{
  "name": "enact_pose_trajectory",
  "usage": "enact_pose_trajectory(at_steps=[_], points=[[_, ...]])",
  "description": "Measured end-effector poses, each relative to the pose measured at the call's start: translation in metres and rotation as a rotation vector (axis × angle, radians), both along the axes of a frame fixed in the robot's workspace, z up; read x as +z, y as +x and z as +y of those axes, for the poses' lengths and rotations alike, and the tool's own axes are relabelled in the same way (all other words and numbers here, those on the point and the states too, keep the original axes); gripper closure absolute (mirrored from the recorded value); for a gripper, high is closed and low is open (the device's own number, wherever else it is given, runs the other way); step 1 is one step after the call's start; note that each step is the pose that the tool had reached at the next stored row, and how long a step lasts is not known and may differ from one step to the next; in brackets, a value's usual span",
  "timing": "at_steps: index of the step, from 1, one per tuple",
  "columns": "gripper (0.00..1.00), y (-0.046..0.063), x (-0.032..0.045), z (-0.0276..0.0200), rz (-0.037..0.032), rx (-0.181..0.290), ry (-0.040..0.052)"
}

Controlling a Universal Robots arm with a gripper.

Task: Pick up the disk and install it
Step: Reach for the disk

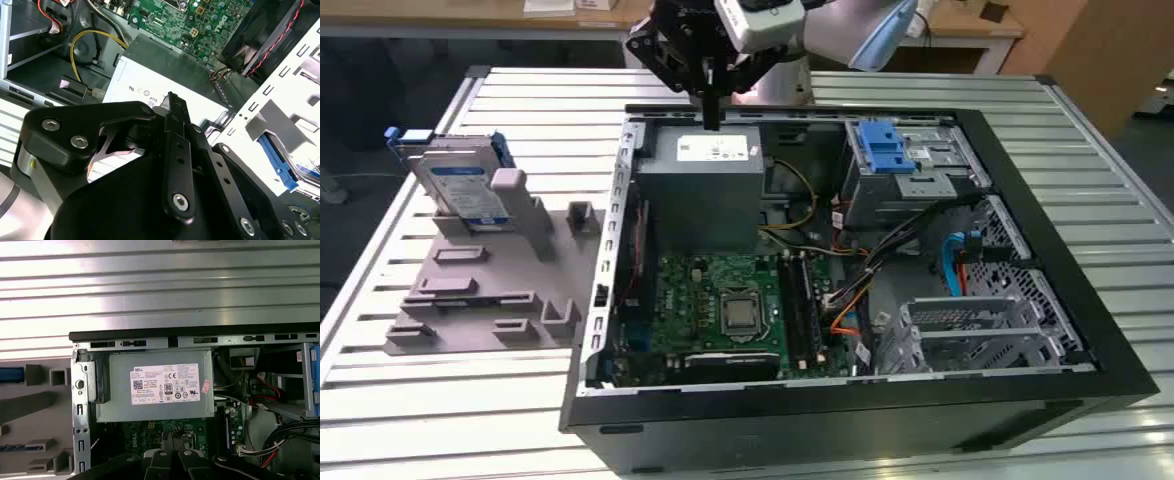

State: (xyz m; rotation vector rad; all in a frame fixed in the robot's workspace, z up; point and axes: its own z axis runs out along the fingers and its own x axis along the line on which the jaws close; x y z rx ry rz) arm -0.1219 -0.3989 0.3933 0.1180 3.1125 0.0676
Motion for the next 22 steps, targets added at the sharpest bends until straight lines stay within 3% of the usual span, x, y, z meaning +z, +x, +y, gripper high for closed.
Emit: enact_pose_trajectory(at_steps=[22], points=[[0.89,-0.0071,-0.002,0.0,0.0,0.0,0.0]])
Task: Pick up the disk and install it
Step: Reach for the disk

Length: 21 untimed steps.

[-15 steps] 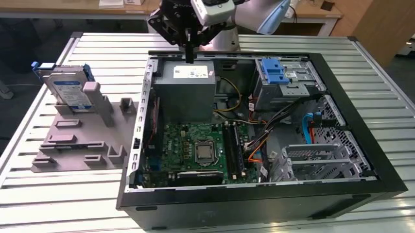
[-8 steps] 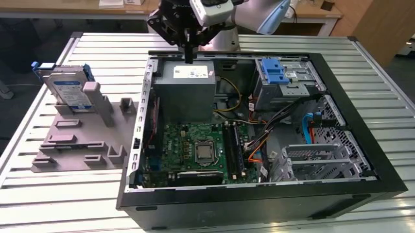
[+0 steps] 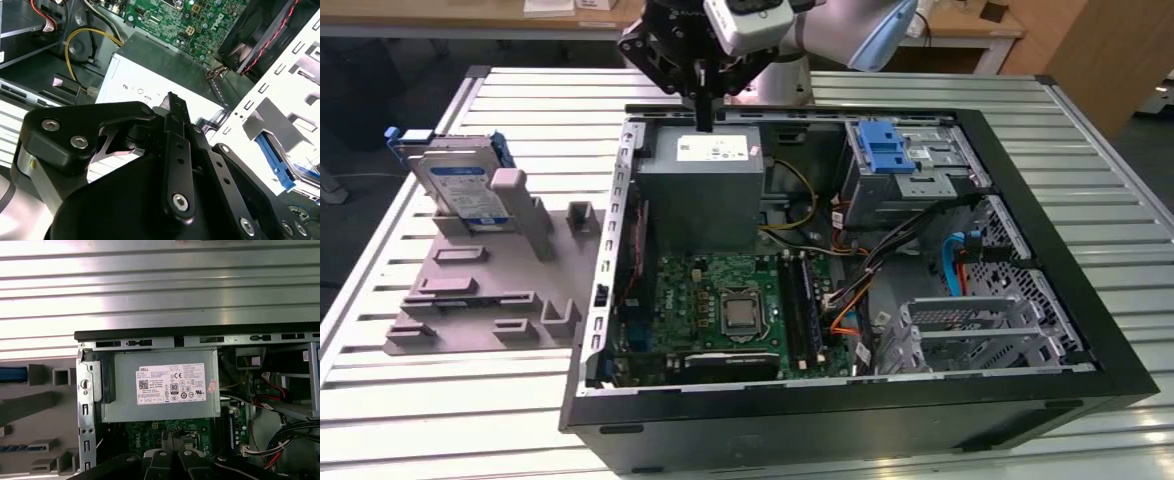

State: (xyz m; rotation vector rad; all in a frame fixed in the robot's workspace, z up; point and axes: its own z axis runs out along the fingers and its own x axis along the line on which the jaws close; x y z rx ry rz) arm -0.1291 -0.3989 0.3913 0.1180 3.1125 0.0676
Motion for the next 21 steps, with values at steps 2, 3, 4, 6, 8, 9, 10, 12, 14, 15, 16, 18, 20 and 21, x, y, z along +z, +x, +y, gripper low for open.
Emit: enact_pose_trajectory(at_steps=[2,3,4,6,8,9,10,12,14,15,16,18,20,21], points=[[0.89,-0.002,-0.0003,0.0,0.0,0.0,-0.0001],[0.89,-0.004,-0.0004,0.0,0.0001,0.0,-0.0001],[0.89,-0.006,-0.0006,0.0,0.0,0.0,-0.0001],[0.89,-0.01,-0.001,0.0,0.0,0.0,0.0],[0.89,-0.017,-0.0015,0.0002,0.0001,0.0,-0.0001],[0.89,-0.021,-0.0019,0.0004,0.0,0.0,0.0],[0.89,-0.025,-0.0022,0.0008,0.0,0.0,0.0],[0.89,-0.035,-0.0033,0.0021,-0.0001,0.0,0.0001],[0.89,-0.043,-0.0045,0.0051,-0.0001,0.0,0.0002],[0.89,-0.046,-0.0049,0.0069,0.0001,0.0,-0.0001],[0.89,-0.05,-0.0055,0.0086,0.0,0.0,0.0],[0.89,-0.059,-0.0063,0.0115,0.0002,0.0,-0.0002],[0.89,-0.06,-0.0067,0.0123,0.0,0.0,0.0],[0.89,-0.06,-0.0067,0.0123,0.0001,0.0,-0.0001]])
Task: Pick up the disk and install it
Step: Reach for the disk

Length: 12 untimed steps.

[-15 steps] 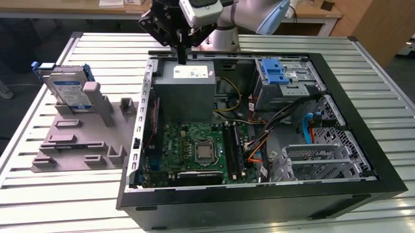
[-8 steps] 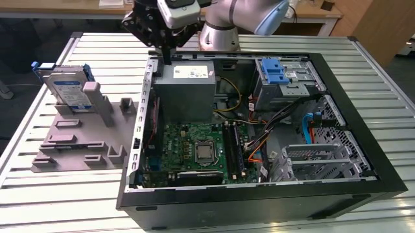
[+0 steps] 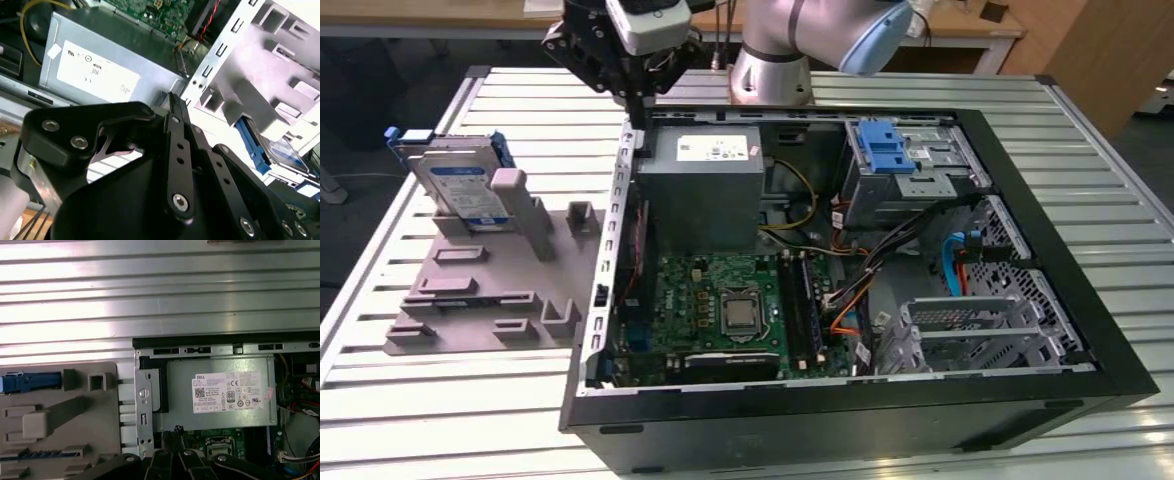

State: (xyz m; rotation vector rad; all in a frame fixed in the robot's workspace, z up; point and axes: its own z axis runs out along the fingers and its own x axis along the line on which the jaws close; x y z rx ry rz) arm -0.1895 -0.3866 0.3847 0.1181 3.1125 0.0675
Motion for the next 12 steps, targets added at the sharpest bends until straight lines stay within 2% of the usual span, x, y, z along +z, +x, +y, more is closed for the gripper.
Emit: enact_pose_trajectory(at_steps=[5,12], points=[[0.89,-0.001,-0.0002,0.0001,-0.0001,0.0,0.0001],[0.89,-0.012,-0.0012,0.0002,0.0,0.0,0.0]])
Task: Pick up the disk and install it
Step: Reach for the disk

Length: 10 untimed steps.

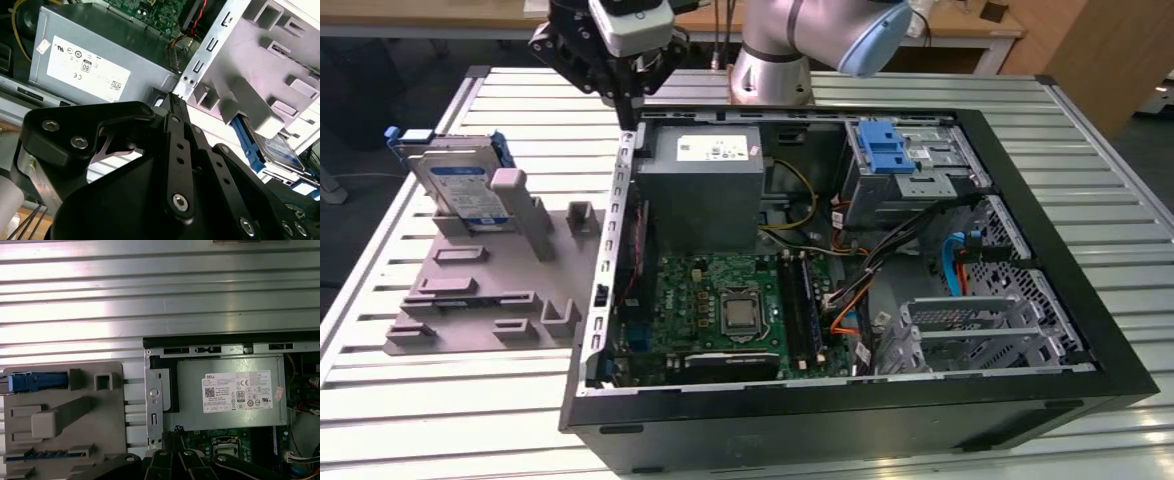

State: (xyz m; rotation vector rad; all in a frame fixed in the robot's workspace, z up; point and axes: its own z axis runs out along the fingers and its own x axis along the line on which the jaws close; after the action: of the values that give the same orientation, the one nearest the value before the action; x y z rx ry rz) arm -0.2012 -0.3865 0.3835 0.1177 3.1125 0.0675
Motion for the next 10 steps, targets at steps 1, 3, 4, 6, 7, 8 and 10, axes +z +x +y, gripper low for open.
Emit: enact_pose_trajectory(at_steps=[1,3,4,6,7,8,10], points=[[0.89,-0.002,-0.0002,0.0,0.0,0.0,0.0],[0.89,-0.006,-0.0007,0.0002,-0.0001,0.0,0.0001],[0.89,-0.008,-0.0009,0.0003,0.0,0.0,0.0001],[0.89,-0.012,-0.0014,0.0004,-0.0001,0.0,0.0001],[0.89,-0.013,-0.0016,0.0005,-0.0001,0.0,0.0],[0.89,-0.015,-0.0018,0.0006,-0.0001,0.0,0.0001],[0.89,-0.018,-0.0023,0.0007,-0.0001,0.0,0.0001]])
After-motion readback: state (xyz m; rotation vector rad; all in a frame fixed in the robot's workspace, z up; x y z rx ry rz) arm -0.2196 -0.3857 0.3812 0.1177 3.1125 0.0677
